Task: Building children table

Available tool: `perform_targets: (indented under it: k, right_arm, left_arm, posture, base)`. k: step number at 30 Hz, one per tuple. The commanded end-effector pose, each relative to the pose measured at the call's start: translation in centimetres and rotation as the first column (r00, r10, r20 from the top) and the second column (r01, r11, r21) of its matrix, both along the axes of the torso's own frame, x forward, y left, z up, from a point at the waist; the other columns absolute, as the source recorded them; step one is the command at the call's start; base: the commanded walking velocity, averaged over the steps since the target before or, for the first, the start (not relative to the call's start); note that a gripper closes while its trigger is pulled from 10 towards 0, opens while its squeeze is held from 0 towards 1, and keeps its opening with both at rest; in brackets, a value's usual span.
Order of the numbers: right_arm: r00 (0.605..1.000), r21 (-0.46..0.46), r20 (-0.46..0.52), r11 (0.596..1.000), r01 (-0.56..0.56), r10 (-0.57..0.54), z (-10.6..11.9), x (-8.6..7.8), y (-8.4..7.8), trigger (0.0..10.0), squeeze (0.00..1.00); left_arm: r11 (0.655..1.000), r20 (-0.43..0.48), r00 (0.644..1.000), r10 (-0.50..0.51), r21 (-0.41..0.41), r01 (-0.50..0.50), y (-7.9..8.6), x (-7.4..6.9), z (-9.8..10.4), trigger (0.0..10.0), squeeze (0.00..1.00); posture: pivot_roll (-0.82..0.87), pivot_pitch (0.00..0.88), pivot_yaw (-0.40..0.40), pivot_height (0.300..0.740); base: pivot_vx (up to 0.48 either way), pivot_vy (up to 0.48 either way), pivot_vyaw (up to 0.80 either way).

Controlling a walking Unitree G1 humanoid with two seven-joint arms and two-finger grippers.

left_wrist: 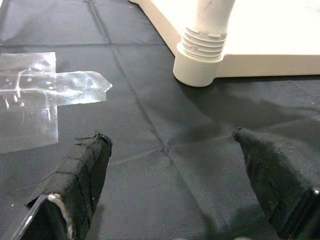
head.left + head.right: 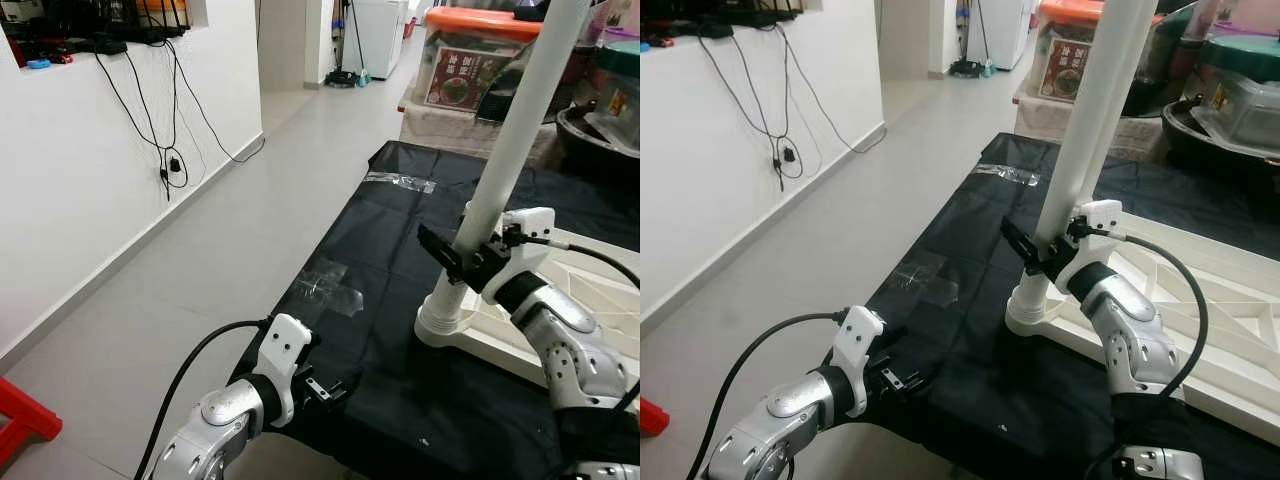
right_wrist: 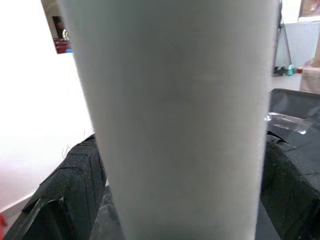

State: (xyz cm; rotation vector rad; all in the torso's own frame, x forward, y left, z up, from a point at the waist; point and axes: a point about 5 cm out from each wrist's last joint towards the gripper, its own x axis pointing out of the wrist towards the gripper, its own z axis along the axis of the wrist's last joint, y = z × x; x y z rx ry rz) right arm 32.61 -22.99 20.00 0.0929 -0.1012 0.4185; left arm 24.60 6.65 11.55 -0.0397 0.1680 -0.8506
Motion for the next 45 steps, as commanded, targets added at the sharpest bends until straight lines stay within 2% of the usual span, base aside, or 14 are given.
perform_targets:
  k: [1, 7, 9, 10, 12, 13, 21, 27, 31, 35, 37, 42, 44, 45]
  right_arm:
    - [0.999, -0.016, 0.001, 0.999, -0.034, 0.034, 0.2, 0.4, 0.0, 10.0, 0.0]
    - [0.996, -0.011, -0.018, 0.996, -0.086, 0.086, 0.3, 1.3, -0.7, 10.0, 0.0]
    - [0.994, -0.007, -0.028, 0.995, -0.101, 0.101, 0.2, 1.6, -0.8, 9.7, 0.0]
    - [0.993, -0.007, -0.035, 0.993, -0.117, 0.116, 0.1, 1.7, -0.9, 0.4, 0.0]
    - [0.993, -0.007, -0.035, 0.993, -0.117, 0.116, 0.1, 1.7, -0.9, 0.4, 0.0]
    - [0.991, -0.001, -0.041, 0.992, -0.128, 0.128, 0.1, 1.8, -1.0, 0.0, 0.0]
    - [0.99, -0.003, -0.042, 0.991, -0.134, 0.134, -0.3, 1.8, -1.1, 0.0, 0.0]
    - [0.99, 0.016, -0.036, 0.991, -0.135, 0.136, -1.4, 0.8, -1.0, 0.0, 0.0]
    - [0.989, 0.042, -0.019, 0.989, -0.143, 0.144, -2.8, -0.8, -0.6, 0.0, 0.0]
    - [0.99, 0.05, -0.022, 0.989, -0.137, 0.138, -3.2, -1.1, -0.6, 0.0, 0.0]
    - [0.994, 0.058, -0.047, 0.994, -0.091, 0.094, -4.5, -1.7, -0.4, 0.0, 0.0]
    - [0.996, 0.056, -0.058, 0.996, -0.064, 0.067, -4.9, -1.9, -0.4, 0.0, 0.0]
    - [0.984, 0.043, -0.075, 0.986, 0.164, -0.16, -5.5, -1.8, -0.5, 0.0, 0.0]
    - [0.952, 0.024, -0.076, 0.954, 0.299, -0.297, -5.5, -1.8, -0.7, 0.0, 0.0]
  left_arm:
    - [1.0, -0.004, 1.0, 0.003, 0.013, -0.003, 0.1, 0.0, -0.3, 10.0, 0.0]
    - [1.0, -0.003, 1.0, 0.001, 0.015, -0.001, 0.1, -0.1, -0.2, 10.0, 0.0]
    - [1.0, -0.003, 1.0, 0.001, 0.016, -0.001, 0.1, -0.1, -0.2, 10.0, 0.0]
    - [1.0, -0.004, 1.0, 0.002, 0.016, -0.002, 0.1, -0.2, -0.2, 10.0, 0.0]
    - [1.0, -0.004, 1.0, 0.002, 0.016, -0.002, 0.1, -0.2, -0.2, 10.0, 0.0]
    - [1.0, -0.004, 1.0, 0.002, 0.016, -0.002, 0.1, -0.2, -0.2, 10.0, 0.0]
    - [1.0, -0.004, 1.0, 0.004, 0.017, -0.004, 0.2, -0.2, -0.2, 10.0, 0.0]
    - [1.0, -0.004, 1.0, 0.001, 0.019, 0.0, 0.2, -0.2, -0.2, 10.0, 0.0]
    - [1.0, -0.005, 1.0, -0.002, 0.021, 0.003, 0.3, -0.2, -0.3, 10.0, 0.0]
    - [1.0, -0.006, 1.0, -0.004, 0.022, 0.004, 0.3, -0.2, -0.3, 10.0, 0.0]
    - [1.0, -0.006, 1.0, -0.007, 0.022, 0.007, 0.3, -0.3, -0.3, 10.0, 0.0]
    - [1.0, -0.006, 1.0, -0.008, 0.023, 0.009, 0.3, -0.4, -0.3, 10.0, 0.0]
    - [1.0, -0.008, 1.0, -0.011, 0.024, 0.011, 0.3, -0.4, -0.4, 10.0, 0.0]
    - [1.0, -0.008, 1.0, -0.012, 0.025, 0.012, 0.3, -0.4, -0.4, 10.0, 0.0]
  posture:
    - [0.16, 0.0, -0.054, 0.74]
    - [0.17, 0.003, -0.061, 0.74]
    - [0.17, 0.003, -0.061, 0.74]
    - [0.18, 0.006, -0.062, 0.74]
    - [0.18, 0.006, -0.062, 0.74]
    - [0.18, 0.006, -0.063, 0.74]
    - [0.18, 0.008, -0.063, 0.74]
    - [0.18, 0.007, -0.057, 0.74]
    - [0.17, 0.001, -0.052, 0.74]
    - [0.17, 0.0, -0.053, 0.74]
    - [0.18, 0.0, -0.05, 0.74]
    - [0.18, 0.0, -0.05, 0.74]
    - [0.17, 0.0, -0.049, 0.74]
    - [0.17, 0.0, -0.049, 0.74]
  base:
    - [0.0, 0.0, 0.0]
    - [0.0, 0.0, 0.0]
    - [0.0, 0.0, 0.0]
    - [0.0, 0.0, 0.0]
    - [0.0, 0.0, 0.0]
    - [0.0, 0.0, 0.0]
    - [0.0, 0.0, 0.0]
    - [0.0, 0.0, 0.0]
    - [0.0, 0.0, 0.0]
    - [0.0, 0.0, 0.0]
    - [0.0, 0.0, 0.0]
    - [0.0, 0.0, 0.0]
    - [0.0, 0.0, 0.0]
    - [0.0, 0.0, 0.0]
